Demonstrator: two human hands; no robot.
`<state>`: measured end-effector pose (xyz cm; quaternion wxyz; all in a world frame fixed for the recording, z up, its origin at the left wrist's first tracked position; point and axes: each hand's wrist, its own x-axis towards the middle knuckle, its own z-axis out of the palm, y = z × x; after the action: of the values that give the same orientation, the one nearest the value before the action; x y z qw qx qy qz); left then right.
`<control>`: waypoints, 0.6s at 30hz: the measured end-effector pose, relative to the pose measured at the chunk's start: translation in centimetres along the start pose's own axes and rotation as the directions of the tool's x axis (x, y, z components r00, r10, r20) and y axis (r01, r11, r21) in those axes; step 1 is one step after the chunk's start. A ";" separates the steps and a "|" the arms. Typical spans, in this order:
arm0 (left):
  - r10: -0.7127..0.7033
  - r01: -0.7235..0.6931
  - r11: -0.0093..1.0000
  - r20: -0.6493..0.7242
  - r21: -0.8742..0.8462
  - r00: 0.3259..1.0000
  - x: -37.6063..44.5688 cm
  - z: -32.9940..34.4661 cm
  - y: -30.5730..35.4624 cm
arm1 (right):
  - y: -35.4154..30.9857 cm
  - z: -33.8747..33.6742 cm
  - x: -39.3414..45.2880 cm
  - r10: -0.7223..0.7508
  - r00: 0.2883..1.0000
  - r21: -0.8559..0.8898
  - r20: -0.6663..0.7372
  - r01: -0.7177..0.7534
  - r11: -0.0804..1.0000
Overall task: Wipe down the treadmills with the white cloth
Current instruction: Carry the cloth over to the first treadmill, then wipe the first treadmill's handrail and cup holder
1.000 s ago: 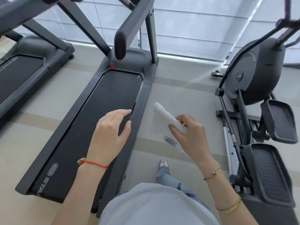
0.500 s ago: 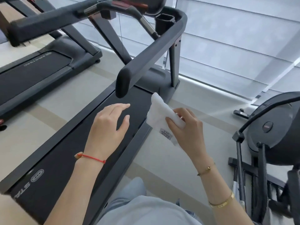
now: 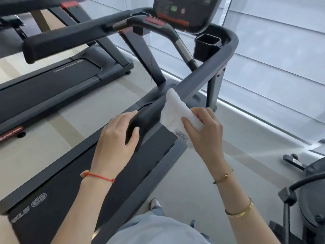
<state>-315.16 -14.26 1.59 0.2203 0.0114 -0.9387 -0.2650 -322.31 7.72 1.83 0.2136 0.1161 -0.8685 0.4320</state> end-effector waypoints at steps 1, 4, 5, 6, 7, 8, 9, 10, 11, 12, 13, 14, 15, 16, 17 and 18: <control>-0.004 0.004 1.000 -0.003 0.009 1.000 1.0 0.4 -0.2 | 0.3 0.5 1.4 -0.020 1.000 -0.004 -0.008 0.020 1.000; -0.033 0.033 0.999 0.001 0.019 0.999 3.6 1.5 -0.3 | 1.1 1.8 5.1 -0.075 0.997 -0.007 -0.020 0.075 0.997; -0.046 0.046 0.999 0.005 0.017 0.999 4.3 1.8 -0.3 | 1.4 2.1 6.3 -0.090 0.996 -0.005 -0.022 0.090 0.996; -0.056 0.055 0.998 0.009 0.014 0.998 4.9 2.2 -0.2 | 1.7 2.5 7.4 -0.110 0.994 -0.006 -0.027 0.110 0.994; -0.064 0.064 0.998 0.013 0.013 0.998 5.4 2.5 -0.2 | 2.0 2.8 8.5 -0.131 0.991 -0.008 -0.029 0.131 0.991; -0.071 0.071 0.997 0.018 0.015 0.997 5.9 2.7 -0.1 | 2.4 3.2 9.5 -0.152 0.988 -0.011 -0.023 0.152 0.988; -0.077 0.077 0.997 0.021 0.020 0.997 6.2 3.0 0.0 | 2.7 3.5 10.5 -0.174 0.985 -0.016 -0.007 0.174 0.985; -0.087 0.086 0.996 0.021 0.023 0.996 6.6 3.3 0.1 | 3.1 3.9 11.4 -0.200 0.980 -0.019 0.021 0.200 0.980; -0.101 0.101 0.995 0.020 0.025 0.995 6.9 3.6 0.2 | 3.6 4.2 12.1 -0.226 0.972 -0.018 0.061 0.227 0.974; -0.120 0.119 0.992 0.015 0.029 0.993 7.1 3.8 0.4 | 3.9 4.5 12.7 -0.248 0.962 -0.013 0.113 0.251 0.968; -0.140 0.140 0.990 0.006 0.035 0.990 7.3 4.0 0.6 | 4.3 4.8 13.1 -0.267 0.948 -0.007 0.172 0.272 0.962; -0.164 0.164 0.986 -0.007 0.042 0.987 7.3 4.3 0.8 | 4.6 5.1 13.4 -0.286 0.930 -0.001 0.233 0.294 0.956; -0.189 0.190 0.981 -0.023 0.051 0.982 7.4 4.5 1.0 | 4.8 5.2 13.6 -0.311 0.907 0.007 0.286 0.322 0.947; -0.216 0.218 0.974 -0.038 0.061 0.976 7.3 4.7 1.2 | 5.1 5.4 13.8 -0.342 0.880 0.020 0.328 0.356 0.934; -0.247 0.250 0.966 -0.055 0.071 0.968 7.2 4.9 1.5 | 5.3 5.5 13.9 -0.379 0.851 0.041 0.363 0.392 0.919; -0.282 0.287 0.955 -0.074 0.078 0.957 7.2 5.2 1.8 | 5.5 5.5 14.1 -0.413 0.819 0.066 0.397 0.424 0.903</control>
<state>-323.65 -11.16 1.48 0.2084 0.1643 -0.9307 -0.2518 -338.38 6.36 1.68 0.1218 0.3873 -0.8522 0.3302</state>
